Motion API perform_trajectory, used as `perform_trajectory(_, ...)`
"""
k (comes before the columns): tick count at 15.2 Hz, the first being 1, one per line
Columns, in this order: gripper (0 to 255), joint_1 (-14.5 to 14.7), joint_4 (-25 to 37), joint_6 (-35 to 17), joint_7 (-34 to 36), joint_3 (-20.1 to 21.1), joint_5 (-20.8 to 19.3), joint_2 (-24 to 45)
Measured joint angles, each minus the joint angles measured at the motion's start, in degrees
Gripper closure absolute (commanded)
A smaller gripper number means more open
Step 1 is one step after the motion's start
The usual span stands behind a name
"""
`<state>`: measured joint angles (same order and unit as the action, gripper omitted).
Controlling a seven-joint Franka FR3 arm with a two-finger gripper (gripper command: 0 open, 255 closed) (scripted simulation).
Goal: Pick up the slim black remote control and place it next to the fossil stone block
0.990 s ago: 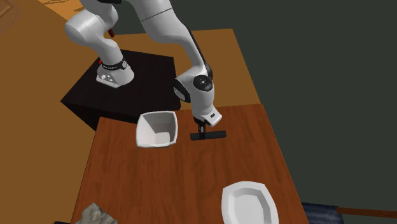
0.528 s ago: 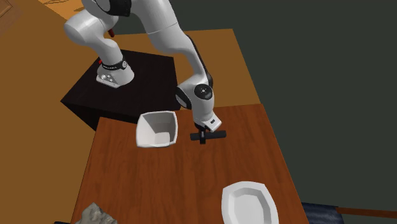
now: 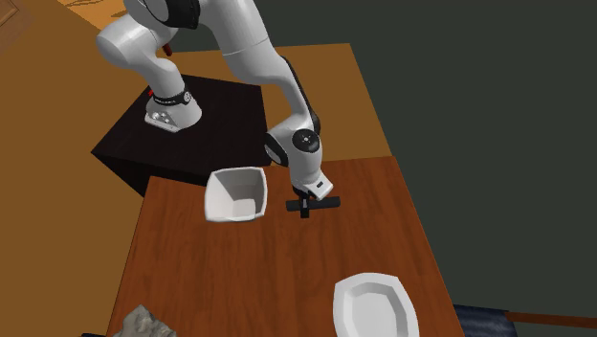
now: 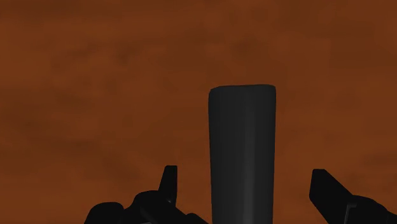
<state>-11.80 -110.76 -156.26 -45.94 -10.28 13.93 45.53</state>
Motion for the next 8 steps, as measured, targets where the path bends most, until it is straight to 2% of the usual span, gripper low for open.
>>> perform_trajectory(8, 255, 0.1, -0.3, 0.3, -0.1, 0.1, 0.0, -0.4)
